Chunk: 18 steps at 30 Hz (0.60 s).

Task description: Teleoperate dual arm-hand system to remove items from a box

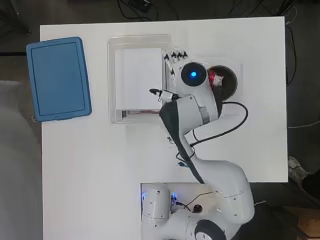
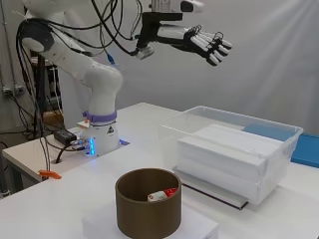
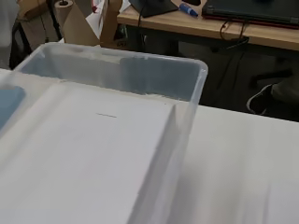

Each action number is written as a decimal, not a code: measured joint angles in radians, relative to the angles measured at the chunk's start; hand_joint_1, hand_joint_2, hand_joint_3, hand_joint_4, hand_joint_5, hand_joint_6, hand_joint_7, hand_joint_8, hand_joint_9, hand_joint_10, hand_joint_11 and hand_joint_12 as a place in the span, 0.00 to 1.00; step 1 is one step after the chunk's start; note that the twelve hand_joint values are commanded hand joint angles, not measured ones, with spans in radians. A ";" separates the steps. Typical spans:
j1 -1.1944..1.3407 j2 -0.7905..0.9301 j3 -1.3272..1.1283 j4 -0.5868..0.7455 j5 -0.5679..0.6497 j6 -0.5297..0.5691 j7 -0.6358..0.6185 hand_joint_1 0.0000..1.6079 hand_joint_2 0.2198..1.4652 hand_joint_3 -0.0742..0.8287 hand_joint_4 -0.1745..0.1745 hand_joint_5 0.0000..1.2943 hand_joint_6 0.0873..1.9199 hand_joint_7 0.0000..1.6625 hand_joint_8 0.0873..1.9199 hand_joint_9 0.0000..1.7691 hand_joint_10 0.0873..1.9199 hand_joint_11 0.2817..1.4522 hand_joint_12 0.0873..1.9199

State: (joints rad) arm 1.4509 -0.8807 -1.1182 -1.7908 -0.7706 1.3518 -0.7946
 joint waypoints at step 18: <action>-0.400 -0.020 0.340 -0.581 0.038 0.411 0.422 0.04 0.45 0.08 0.46 0.08 0.00 0.20 0.00 0.25 0.00 0.18 0.00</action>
State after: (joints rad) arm 1.0510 -0.9005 -0.7781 -2.3720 -0.7328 1.7626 -0.3723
